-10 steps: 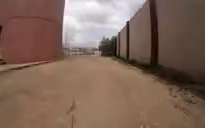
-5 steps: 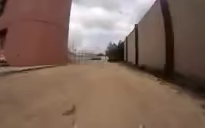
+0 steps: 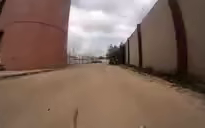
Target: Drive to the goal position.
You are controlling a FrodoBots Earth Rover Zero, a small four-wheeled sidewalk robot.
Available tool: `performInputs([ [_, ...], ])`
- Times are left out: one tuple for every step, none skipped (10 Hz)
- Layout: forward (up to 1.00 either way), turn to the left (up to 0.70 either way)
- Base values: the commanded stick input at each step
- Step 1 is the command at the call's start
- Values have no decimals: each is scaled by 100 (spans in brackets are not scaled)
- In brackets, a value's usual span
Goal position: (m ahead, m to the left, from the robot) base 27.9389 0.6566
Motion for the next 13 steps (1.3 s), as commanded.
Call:
performInputs([
  [100,0],
  [100,0],
  [100,0],
  [100,0],
  [100,0],
  [100,0],
  [100,0],
  [100,0],
  [100,0],
  [100,0],
  [100,0],
  [100,0],
  [100,0],
])
